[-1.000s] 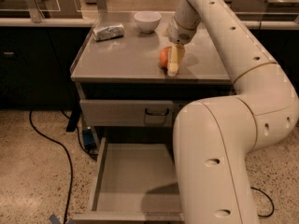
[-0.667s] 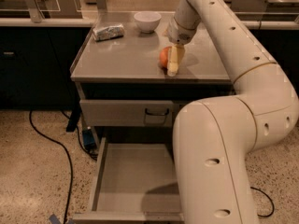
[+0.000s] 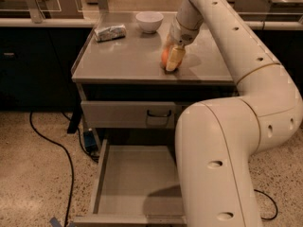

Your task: Place orange into middle drawer

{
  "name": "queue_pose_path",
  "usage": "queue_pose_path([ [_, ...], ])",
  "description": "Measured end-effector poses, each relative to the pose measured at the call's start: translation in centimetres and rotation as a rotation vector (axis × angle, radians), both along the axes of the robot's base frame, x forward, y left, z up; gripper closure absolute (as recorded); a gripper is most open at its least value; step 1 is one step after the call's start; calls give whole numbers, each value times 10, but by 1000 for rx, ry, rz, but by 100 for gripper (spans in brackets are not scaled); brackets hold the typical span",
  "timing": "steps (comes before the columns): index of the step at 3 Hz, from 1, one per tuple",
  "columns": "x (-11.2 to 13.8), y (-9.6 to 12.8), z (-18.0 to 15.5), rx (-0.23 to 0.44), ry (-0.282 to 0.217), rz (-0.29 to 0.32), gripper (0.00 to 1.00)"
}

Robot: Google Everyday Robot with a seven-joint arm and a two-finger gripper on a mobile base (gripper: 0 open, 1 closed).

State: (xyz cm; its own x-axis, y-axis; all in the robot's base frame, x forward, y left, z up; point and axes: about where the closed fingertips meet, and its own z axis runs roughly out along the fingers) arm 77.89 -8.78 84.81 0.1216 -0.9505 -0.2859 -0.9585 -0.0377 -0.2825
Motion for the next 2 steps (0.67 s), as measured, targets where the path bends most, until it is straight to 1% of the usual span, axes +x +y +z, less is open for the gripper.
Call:
queue_pose_path([
  [2, 0, 0, 0, 0, 0, 0, 89],
])
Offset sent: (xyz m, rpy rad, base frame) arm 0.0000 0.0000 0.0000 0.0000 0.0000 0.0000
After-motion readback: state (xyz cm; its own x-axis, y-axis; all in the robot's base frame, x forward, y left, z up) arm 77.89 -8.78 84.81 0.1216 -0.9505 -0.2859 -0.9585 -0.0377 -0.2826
